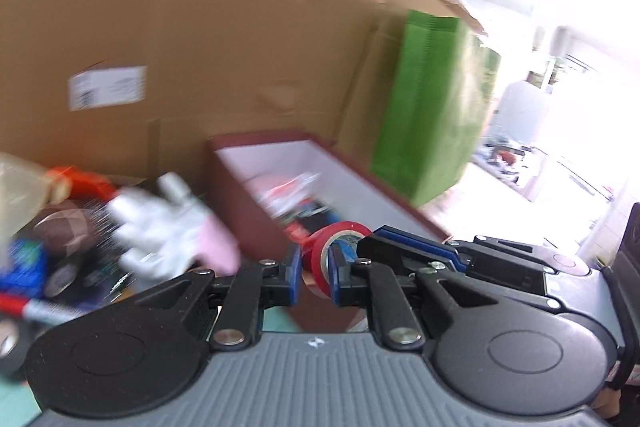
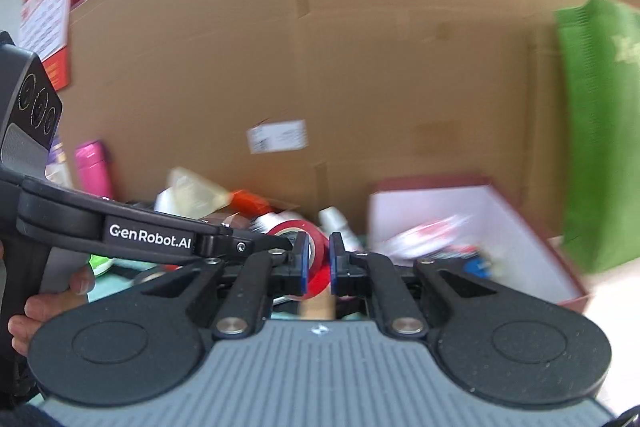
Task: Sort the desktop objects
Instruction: 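Lift the red tape roll and carry it over the shoebox, then open the left tool to drop the red tape into the shoebox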
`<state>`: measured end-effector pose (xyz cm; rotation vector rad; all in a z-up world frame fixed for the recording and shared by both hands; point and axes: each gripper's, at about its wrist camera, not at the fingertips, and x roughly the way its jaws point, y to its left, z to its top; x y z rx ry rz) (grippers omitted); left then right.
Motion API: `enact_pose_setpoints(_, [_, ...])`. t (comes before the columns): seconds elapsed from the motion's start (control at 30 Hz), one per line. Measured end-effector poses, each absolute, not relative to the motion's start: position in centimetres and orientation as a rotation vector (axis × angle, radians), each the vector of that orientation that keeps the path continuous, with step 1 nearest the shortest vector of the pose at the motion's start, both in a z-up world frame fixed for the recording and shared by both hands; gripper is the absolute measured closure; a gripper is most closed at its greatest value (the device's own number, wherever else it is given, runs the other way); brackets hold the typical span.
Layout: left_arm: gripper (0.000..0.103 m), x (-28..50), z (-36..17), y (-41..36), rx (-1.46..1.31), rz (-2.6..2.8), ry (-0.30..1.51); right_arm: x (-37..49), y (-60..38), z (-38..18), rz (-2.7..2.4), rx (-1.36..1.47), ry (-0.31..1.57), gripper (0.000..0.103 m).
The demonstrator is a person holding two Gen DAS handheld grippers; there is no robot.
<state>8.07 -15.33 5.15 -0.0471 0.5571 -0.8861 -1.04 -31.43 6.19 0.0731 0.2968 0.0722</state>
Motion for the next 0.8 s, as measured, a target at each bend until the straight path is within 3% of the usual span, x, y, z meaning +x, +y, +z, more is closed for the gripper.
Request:
enact_pose_setpoints(0.63, [0.089,12.3,0.7,-29.0,0.004,-1.003,0.703,1.3,-43.9,1.6,-0.108,0.193,0.384,0.095])
enact_pose_setpoints(0.7, [0.079,12.1,1.0,-28.7,0.007,-0.983,0.656,1.5,-43.9,1.4,-0.105,0.187,0.384,0.094])
enact_pose_setpoints(0.73, [0.060,11.8,1.3,-28.5,0.018,-0.949,0.622,1.4,-43.9,1.4,-0.115,0.180,0.374,0.093])
enact_pose_setpoints(0.77, [0.026,11.8,1.6,-28.3,0.022,-0.896,0.594,1.3,-44.0,1.4,-0.123,0.175,0.363,0.091])
enact_pose_setpoints(0.8, [0.010,11.8,1.8,-27.9,0.012,-0.859,0.571,1.2,-44.1,1.5,-0.124,0.174,0.356,0.084])
